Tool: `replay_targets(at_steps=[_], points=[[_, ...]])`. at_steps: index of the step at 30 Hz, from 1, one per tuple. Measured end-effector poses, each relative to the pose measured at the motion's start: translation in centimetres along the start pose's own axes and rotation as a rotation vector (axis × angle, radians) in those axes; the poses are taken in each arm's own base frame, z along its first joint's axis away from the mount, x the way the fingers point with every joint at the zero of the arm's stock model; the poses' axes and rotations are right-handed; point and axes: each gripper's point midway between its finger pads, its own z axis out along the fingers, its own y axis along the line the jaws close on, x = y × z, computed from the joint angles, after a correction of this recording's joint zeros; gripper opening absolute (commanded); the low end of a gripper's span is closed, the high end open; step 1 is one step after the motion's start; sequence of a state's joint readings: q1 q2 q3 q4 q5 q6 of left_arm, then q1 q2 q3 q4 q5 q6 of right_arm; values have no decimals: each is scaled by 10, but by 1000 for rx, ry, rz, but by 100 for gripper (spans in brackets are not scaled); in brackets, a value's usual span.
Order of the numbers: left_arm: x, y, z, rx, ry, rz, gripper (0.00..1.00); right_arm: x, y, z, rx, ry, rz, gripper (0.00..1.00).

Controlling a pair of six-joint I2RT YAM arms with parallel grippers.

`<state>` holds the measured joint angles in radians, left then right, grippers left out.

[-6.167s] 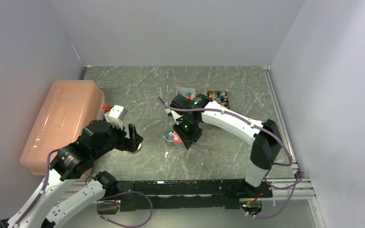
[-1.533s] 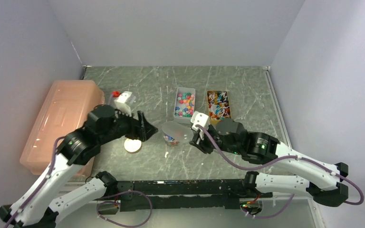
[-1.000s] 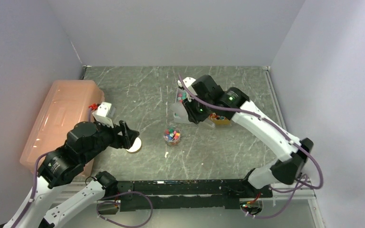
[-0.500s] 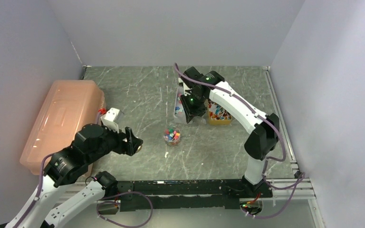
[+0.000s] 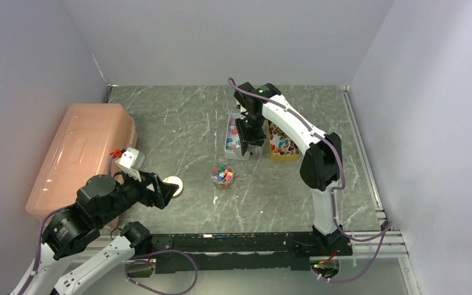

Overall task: Pack the candies
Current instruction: Scoop the fake candies from the storage box.

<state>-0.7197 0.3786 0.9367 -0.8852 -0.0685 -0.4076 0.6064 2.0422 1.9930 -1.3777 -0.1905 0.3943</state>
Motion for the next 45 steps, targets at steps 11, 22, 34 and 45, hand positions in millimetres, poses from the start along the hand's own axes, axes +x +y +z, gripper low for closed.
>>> replay_targets(at_steps=[11,22,34,45], points=[[-1,3,-2,-16,-15,3,91,-34,-4,21,-20,24,65,0],[-2,3,-3,-15,-20,3,91,-52,-5,36,-42,31,107,0],[-3,6,-3,-31,-27,2,91,-77,-14,73,-56,42,184,0],[-4,8,-3,-41,-31,2,91,-112,-26,75,-56,-79,266,0]])
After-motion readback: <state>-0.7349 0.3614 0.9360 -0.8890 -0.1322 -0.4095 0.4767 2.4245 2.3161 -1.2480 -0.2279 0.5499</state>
